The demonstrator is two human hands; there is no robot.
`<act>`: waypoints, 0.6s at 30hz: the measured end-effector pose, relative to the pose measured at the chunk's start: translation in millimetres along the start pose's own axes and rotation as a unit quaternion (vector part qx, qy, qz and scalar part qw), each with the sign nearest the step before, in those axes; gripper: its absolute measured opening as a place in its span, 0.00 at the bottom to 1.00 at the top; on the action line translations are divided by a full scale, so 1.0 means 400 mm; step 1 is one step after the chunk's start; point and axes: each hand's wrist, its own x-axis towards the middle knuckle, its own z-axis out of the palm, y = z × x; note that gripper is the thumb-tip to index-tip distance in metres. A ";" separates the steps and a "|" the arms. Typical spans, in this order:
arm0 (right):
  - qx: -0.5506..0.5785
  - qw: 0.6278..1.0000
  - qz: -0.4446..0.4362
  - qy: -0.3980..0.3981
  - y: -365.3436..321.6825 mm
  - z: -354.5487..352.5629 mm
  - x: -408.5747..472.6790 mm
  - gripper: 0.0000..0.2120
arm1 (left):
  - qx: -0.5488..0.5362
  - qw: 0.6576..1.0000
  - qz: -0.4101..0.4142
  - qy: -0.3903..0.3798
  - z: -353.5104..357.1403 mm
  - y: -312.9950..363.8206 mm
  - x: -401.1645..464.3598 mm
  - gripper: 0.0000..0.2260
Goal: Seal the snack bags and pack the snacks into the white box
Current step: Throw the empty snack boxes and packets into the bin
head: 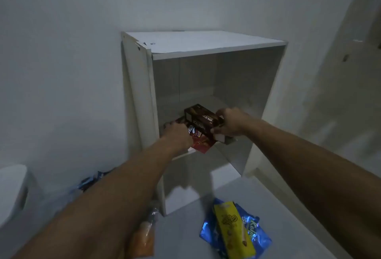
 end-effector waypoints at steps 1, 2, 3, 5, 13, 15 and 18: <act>0.007 1.000 0.001 0.000 -0.004 0.009 0.011 0.26 | 0.010 1.000 -0.023 -0.017 0.004 0.000 0.006 0.25; 0.011 1.000 0.005 0.003 -0.007 0.014 0.020 0.26 | 0.008 0.999 -0.046 -0.017 0.006 0.001 0.009 0.29; 0.017 1.000 0.007 0.002 -0.007 0.026 0.029 0.26 | -0.013 0.997 -0.069 -0.022 0.016 -0.001 0.016 0.33; 0.022 1.000 0.012 -0.010 -0.009 0.047 0.039 0.27 | -0.088 0.989 -0.111 -0.038 0.034 -0.004 0.025 0.39; 0.057 0.998 0.016 0.011 0.023 0.073 0.040 0.26 | -0.234 0.961 -0.147 0.007 0.071 -0.007 0.082 0.34; 0.061 0.998 0.020 0.018 0.028 0.075 0.031 0.26 | -0.272 0.949 -0.153 0.043 0.076 -0.001 0.091 0.33; 0.086 0.995 0.036 0.035 0.044 0.068 0.002 0.23 | -0.403 0.899 -0.149 0.080 0.071 0.028 0.085 0.25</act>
